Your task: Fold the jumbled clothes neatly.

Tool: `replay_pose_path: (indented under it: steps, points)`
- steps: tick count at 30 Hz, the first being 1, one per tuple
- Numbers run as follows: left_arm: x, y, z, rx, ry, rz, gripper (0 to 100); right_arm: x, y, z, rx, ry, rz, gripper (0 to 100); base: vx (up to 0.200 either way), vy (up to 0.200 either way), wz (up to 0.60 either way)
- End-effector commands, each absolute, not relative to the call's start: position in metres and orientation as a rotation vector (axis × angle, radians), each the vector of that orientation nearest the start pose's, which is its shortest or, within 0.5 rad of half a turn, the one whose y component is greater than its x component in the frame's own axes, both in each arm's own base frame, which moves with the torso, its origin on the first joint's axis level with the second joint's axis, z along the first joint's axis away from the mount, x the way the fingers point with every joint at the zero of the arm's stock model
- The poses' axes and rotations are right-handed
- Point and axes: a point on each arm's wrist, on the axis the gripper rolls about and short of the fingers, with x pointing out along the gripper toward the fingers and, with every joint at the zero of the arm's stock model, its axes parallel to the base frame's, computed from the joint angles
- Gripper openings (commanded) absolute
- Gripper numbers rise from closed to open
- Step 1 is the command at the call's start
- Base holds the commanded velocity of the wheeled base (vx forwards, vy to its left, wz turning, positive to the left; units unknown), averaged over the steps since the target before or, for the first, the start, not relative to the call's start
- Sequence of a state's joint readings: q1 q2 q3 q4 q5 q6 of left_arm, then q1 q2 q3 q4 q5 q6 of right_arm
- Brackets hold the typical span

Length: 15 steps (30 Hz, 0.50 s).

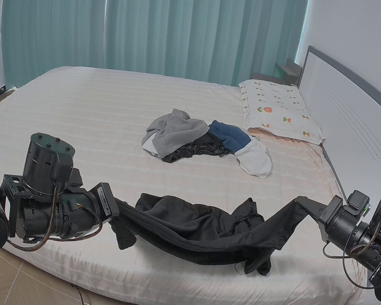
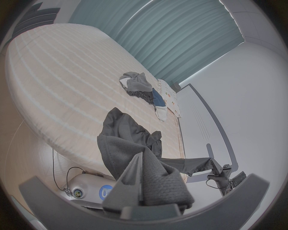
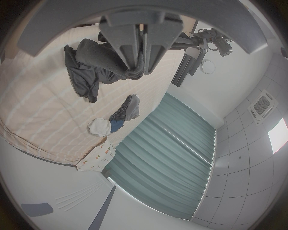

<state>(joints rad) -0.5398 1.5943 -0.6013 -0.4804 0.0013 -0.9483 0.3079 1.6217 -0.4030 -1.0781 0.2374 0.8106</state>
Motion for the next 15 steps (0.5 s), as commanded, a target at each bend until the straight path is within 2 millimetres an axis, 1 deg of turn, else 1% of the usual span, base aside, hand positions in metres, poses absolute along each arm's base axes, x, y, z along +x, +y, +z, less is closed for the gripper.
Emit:
replay_pose_path:
  steps: [1,6,9,14,15]
  points:
    - [0.22,-0.132,0.144,-0.765,0.7,-0.241,0,0.235,0.081,0.145,0.782,0.365,0.454,0,0.0,0.0,0.0]
    - [0.222,-0.131,0.143,-0.767,0.7,-0.23,0,0.234,0.081,0.143,0.782,0.371,0.453,0,0.0,0.0,0.0]
    - [0.224,-0.125,0.143,-0.779,0.693,-0.212,0,0.234,0.081,0.145,0.782,0.363,0.455,0,0.0,0.0,0.0]
    - [0.228,-0.117,0.147,-0.804,0.672,-0.187,0,0.235,0.082,0.148,0.782,0.336,0.422,0,0.0,0.2,0.0]
    - [0.229,-0.115,0.148,-0.815,0.665,-0.181,0,0.237,0.084,0.148,0.778,0.314,0.382,0,0.0,0.2,0.0]
